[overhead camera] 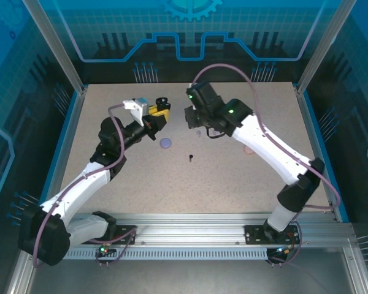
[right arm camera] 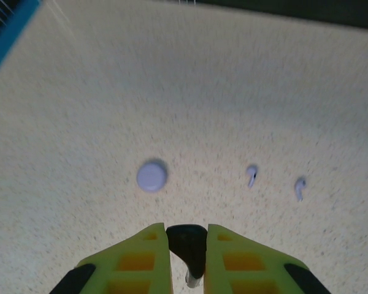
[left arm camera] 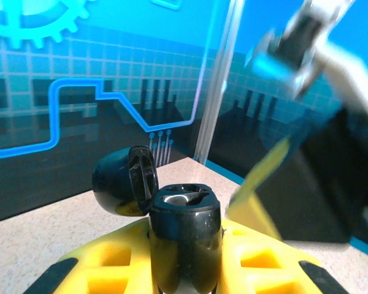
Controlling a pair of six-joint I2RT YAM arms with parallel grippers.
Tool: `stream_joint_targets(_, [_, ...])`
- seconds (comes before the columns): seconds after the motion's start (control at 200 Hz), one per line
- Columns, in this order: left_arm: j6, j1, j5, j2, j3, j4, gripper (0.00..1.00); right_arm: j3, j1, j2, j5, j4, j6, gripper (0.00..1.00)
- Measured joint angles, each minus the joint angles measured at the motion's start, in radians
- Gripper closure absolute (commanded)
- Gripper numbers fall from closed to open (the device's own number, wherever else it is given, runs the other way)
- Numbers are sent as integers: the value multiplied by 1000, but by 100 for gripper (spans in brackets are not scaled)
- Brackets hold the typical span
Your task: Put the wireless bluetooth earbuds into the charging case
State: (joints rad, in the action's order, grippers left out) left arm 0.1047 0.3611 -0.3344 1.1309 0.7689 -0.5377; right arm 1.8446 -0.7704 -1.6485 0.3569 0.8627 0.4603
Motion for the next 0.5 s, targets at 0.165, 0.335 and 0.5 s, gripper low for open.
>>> stream_joint_targets(0.165, [-82, 58, -15, 22, 0, -15, 100, -2, 0, 135, 11, -64, -59, 82])
stream_joint_targets(0.335, [-143, 107, -14, 32, 1, -29, 100, -20, -1, 231, -17, -153, -116, 82])
stream_joint_targets(0.5, [-187, 153, -8, 49, 20, -52, 100, -65, -6, 277, -76, -237, -153, 82])
